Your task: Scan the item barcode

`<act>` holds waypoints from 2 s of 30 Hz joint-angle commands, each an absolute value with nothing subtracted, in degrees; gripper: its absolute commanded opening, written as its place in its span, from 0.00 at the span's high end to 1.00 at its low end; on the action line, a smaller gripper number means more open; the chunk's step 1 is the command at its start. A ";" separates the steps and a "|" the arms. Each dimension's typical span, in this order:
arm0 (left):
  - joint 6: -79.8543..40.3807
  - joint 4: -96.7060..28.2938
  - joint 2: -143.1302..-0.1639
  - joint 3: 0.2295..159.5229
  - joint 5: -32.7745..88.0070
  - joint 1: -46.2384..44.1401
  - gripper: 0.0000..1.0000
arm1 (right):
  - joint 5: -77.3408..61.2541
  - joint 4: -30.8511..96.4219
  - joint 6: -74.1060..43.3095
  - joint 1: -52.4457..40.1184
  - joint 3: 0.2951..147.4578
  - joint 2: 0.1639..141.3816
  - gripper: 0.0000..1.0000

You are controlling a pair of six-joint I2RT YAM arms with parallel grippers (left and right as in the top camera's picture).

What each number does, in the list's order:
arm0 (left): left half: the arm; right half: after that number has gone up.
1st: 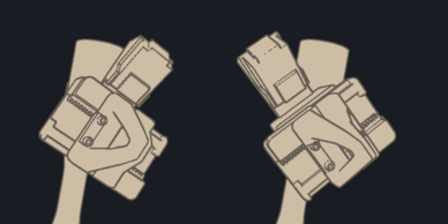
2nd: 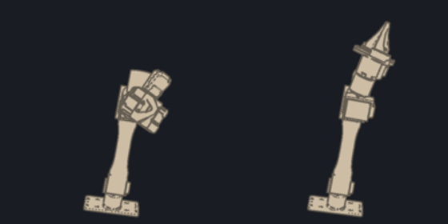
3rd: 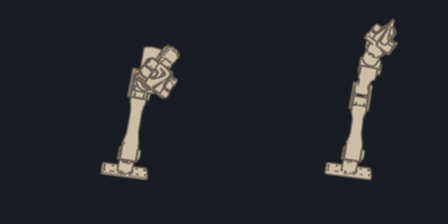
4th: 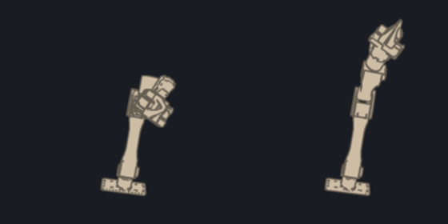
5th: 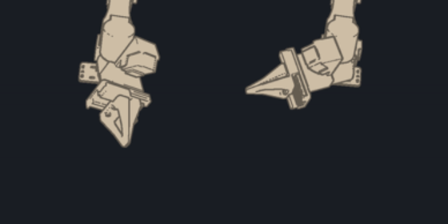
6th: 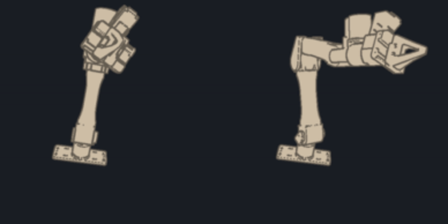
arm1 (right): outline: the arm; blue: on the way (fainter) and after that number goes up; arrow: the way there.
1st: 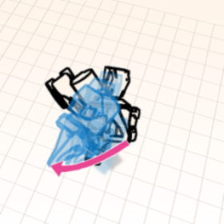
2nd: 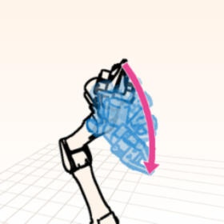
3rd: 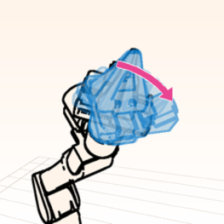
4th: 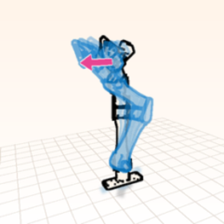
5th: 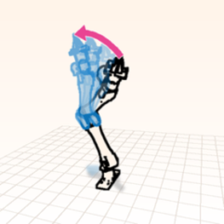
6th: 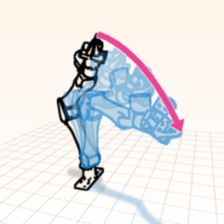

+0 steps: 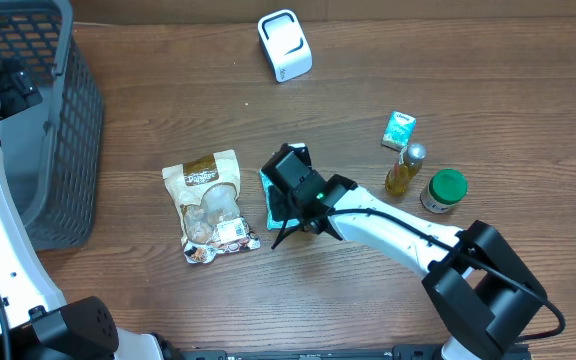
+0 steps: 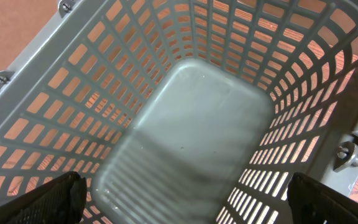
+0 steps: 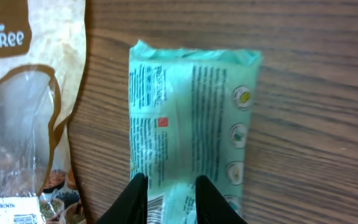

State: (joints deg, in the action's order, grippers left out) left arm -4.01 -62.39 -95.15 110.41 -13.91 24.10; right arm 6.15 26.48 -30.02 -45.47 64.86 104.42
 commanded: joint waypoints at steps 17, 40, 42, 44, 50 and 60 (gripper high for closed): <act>-2.96 -62.37 -95.13 111.22 -13.47 23.92 0.00 | 8.03 26.48 -30.24 -47.66 63.70 105.58 0.81; -2.96 -62.37 -95.13 111.22 -13.47 23.92 0.00 | 5.85 26.41 -30.24 -47.68 63.70 112.49 0.67; -2.96 -62.37 -95.13 111.22 -13.47 23.92 0.01 | 4.91 26.22 -30.22 -47.66 63.70 112.97 0.66; -2.96 -62.37 -95.13 111.22 -13.50 23.92 0.00 | 3.66 26.00 -30.24 -47.68 63.77 112.95 0.66; -2.96 -62.37 -95.13 111.22 -13.47 23.92 0.00 | 3.73 27.49 -30.17 -47.51 66.39 111.98 0.67; -2.96 -62.37 -95.13 111.22 -13.47 23.92 0.01 | 9.98 39.44 -29.58 -47.31 79.00 107.70 0.66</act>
